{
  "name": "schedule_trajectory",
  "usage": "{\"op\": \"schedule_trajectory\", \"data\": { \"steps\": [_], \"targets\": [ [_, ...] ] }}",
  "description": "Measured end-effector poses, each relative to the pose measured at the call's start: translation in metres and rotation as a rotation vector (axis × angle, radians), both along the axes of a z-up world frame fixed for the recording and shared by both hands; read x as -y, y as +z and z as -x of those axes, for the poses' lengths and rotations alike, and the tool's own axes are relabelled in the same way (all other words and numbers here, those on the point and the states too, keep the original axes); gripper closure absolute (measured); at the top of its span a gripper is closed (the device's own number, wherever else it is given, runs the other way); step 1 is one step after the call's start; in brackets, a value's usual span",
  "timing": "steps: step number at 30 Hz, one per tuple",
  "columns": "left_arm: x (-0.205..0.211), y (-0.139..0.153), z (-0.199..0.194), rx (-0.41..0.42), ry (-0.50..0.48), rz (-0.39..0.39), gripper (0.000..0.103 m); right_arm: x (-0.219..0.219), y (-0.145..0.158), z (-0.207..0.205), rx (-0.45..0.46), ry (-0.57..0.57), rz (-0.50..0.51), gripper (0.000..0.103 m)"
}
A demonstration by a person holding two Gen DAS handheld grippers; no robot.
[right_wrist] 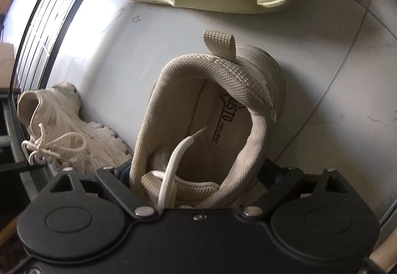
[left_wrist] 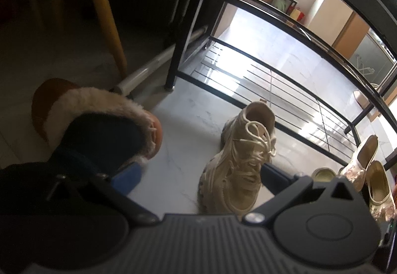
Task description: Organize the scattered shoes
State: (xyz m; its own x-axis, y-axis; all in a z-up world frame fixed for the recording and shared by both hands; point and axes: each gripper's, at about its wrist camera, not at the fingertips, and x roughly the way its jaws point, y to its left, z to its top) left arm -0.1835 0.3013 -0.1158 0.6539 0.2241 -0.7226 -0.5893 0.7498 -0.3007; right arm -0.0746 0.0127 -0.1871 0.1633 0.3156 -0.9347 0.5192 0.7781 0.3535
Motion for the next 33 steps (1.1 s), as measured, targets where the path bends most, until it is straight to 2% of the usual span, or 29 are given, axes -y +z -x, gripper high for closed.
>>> {"op": "schedule_trajectory", "data": {
  "steps": [6, 11, 14, 17, 19, 25, 27, 30, 33],
  "targets": [
    [-0.002, 0.0, 0.0, -0.002, 0.005, 0.013, 0.001, -0.008, 0.017, -0.018, 0.071, 0.268, 0.098, 0.01],
    [0.0, 0.0, 0.0, 0.0, -0.001, 0.019, 0.001, -0.02, 0.041, -0.04, 0.203, 0.54, 0.186, 0.011],
    [0.005, -0.001, -0.001, -0.005, -0.016, 0.019, 0.001, -0.037, 0.055, -0.052, 0.334, 0.704, 0.247, 0.011],
    [0.01, -0.003, -0.002, -0.015, -0.035, 0.005, 0.001, -0.059, 0.055, -0.07, 0.409, 0.826, 0.281, 0.012],
    [0.012, -0.003, -0.002, -0.019, -0.043, 0.0, 0.001, -0.081, 0.044, -0.085, 0.419, 0.881, 0.297, 0.013],
    [0.011, -0.004, -0.004, -0.025, -0.042, 0.004, 0.001, -0.115, 0.018, -0.106, 0.462, 0.919, 0.349, 0.013],
    [0.008, -0.005, -0.003, -0.027, -0.032, 0.018, 0.001, -0.113, 0.017, -0.107, 0.451, 0.884, 0.371, 0.014],
    [0.005, -0.007, -0.003, -0.03, -0.021, 0.033, 0.001, -0.097, 0.022, -0.108, 0.457, 0.796, 0.294, 0.011],
    [0.005, -0.008, -0.003, -0.032, -0.02, 0.036, 0.001, -0.069, 0.039, -0.102, 0.503, 0.677, 0.165, 0.004]
  ]
}}
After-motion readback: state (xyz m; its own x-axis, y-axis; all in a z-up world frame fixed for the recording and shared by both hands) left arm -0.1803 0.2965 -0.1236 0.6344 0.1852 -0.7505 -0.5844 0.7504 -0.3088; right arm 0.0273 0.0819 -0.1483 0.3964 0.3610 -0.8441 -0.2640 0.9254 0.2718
